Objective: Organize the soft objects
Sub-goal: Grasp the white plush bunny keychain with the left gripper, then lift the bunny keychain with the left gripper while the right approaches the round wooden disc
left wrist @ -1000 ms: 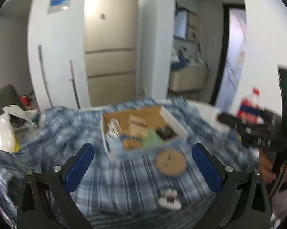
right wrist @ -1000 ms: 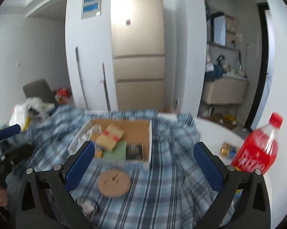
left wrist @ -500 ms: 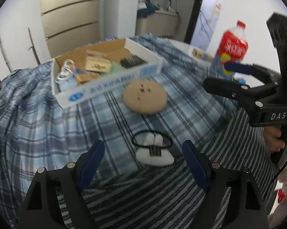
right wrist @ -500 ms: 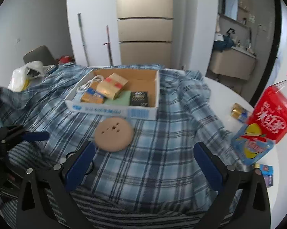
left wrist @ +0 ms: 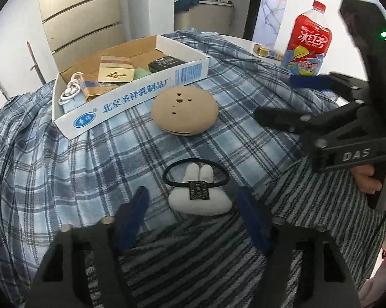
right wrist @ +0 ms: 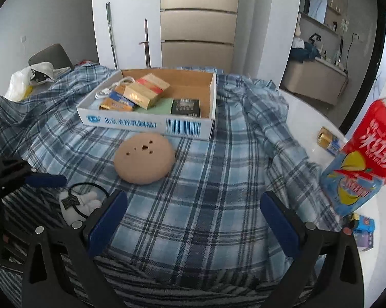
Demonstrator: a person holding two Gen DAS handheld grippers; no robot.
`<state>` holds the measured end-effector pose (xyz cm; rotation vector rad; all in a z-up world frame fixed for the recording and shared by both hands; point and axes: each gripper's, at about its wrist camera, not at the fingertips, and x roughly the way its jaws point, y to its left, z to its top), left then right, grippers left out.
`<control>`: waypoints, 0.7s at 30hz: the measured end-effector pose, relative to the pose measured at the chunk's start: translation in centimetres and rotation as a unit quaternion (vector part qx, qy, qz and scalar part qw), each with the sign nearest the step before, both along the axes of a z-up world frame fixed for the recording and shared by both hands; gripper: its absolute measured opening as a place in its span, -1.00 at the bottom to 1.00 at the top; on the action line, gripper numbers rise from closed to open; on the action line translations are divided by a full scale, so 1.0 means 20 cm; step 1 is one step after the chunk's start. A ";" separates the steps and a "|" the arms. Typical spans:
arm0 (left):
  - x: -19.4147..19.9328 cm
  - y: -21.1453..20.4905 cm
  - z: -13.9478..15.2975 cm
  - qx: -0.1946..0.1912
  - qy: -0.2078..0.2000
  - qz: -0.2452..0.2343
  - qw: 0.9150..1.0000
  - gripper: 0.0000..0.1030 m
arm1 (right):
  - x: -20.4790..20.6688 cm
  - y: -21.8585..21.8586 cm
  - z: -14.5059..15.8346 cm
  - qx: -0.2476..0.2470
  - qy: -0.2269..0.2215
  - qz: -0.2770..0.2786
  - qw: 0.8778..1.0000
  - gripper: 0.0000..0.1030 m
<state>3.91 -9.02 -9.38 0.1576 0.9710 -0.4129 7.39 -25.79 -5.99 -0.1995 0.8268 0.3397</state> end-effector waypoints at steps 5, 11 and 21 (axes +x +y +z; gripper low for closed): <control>0.02 0.02 -0.02 -0.020 0.020 0.001 1.000 -0.15 | 0.02 -0.03 -0.02 0.020 0.018 -0.003 1.000 1.00; -0.02 0.02 0.01 -0.018 -0.008 0.001 1.000 -0.21 | 0.01 -0.02 -0.01 0.013 0.008 -0.004 1.000 1.00; -0.06 0.14 0.13 -0.063 -0.065 0.052 0.995 -0.21 | 0.02 0.00 -0.01 0.013 0.009 0.005 1.000 1.00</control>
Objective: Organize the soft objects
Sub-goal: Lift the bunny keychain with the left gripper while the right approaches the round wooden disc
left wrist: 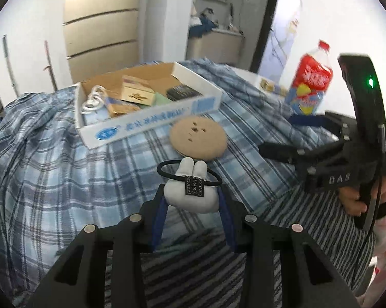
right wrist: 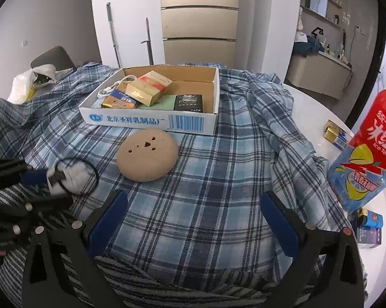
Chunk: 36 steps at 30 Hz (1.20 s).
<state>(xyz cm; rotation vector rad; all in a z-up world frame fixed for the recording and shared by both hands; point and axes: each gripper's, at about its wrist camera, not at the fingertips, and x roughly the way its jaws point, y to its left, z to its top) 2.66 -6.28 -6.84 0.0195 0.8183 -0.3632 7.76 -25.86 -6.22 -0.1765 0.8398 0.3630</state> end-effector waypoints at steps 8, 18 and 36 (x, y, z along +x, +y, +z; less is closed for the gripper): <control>-0.02 0.03 0.19 0.034 -0.062 0.040 0.997 -0.21 | 0.05 0.02 0.07 0.016 0.029 -0.005 0.999 1.00; 0.10 0.14 0.45 -0.001 -0.189 0.108 0.976 -0.21 | 0.18 0.15 0.36 -0.006 -0.054 -0.053 0.997 1.00; 0.23 0.29 0.17 -0.010 -0.150 0.172 0.974 -0.21 | 0.36 0.36 0.12 0.008 -0.020 -0.051 0.998 1.00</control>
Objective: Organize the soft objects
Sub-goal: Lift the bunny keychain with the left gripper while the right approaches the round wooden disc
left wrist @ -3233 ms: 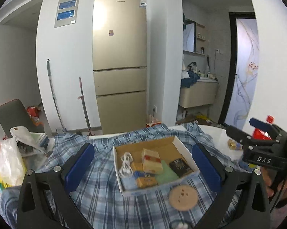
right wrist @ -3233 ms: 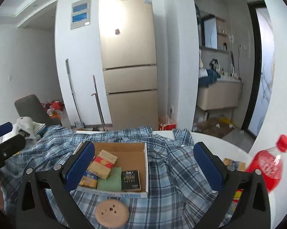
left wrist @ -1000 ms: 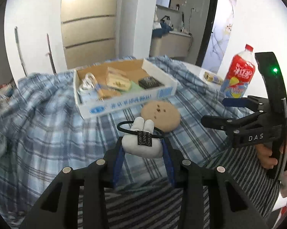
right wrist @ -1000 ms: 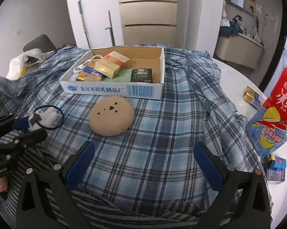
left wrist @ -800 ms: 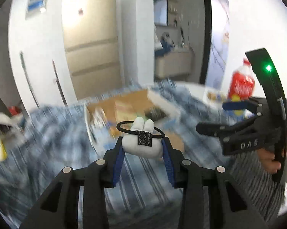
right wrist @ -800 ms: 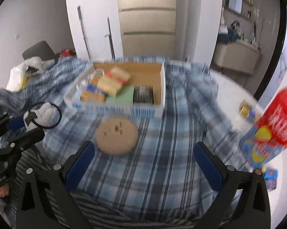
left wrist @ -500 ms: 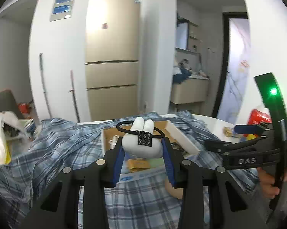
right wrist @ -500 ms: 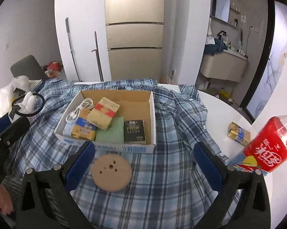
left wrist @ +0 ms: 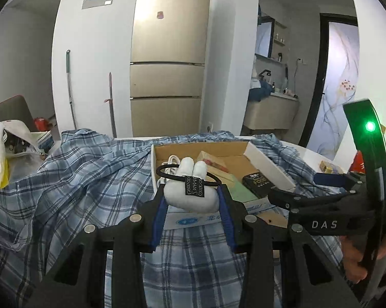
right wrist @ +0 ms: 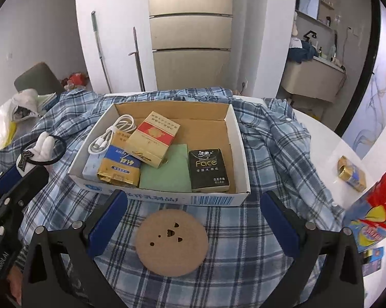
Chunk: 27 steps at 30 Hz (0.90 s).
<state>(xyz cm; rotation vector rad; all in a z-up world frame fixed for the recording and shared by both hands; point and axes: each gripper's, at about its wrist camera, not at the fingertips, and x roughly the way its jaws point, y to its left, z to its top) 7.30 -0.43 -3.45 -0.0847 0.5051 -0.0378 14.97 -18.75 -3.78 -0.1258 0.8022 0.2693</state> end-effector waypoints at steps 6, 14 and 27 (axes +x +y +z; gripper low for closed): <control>0.02 0.02 -0.02 -0.006 0.015 0.001 1.000 -0.21 | 0.03 0.01 -0.12 -0.018 0.011 0.003 1.000 1.00; 0.07 0.03 -0.05 -0.010 0.038 0.005 0.999 -0.21 | 0.07 0.03 -0.25 -0.024 0.057 0.012 0.998 1.00; 0.07 0.02 -0.06 -0.005 0.039 0.010 0.999 -0.21 | 0.06 0.07 -0.29 -0.025 0.069 0.036 0.997 0.83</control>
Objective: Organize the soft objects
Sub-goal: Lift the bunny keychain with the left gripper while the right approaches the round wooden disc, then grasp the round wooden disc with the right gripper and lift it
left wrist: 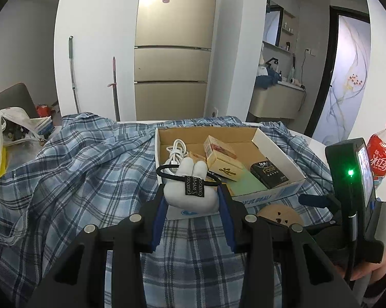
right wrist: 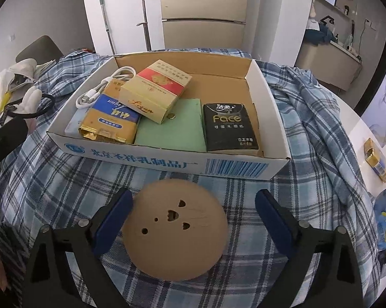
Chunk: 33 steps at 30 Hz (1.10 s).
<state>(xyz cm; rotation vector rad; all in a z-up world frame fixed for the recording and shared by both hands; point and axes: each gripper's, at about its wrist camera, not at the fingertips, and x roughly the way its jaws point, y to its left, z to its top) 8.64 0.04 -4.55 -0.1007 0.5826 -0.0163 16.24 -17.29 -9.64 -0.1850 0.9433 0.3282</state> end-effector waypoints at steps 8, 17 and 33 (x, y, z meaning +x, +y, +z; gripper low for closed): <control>0.01 0.00 0.00 0.000 0.003 -0.003 1.000 -0.21 | -0.04 0.07 -0.01 -0.007 -0.004 0.040 0.999 0.77; 0.00 0.01 0.00 -0.003 0.008 -0.003 1.000 -0.21 | -0.02 0.08 -0.04 -0.009 0.017 0.045 0.999 0.59; -0.01 0.01 0.01 -0.006 -0.004 -0.005 1.000 -0.21 | -0.10 0.01 0.11 0.012 -0.061 0.035 0.997 0.51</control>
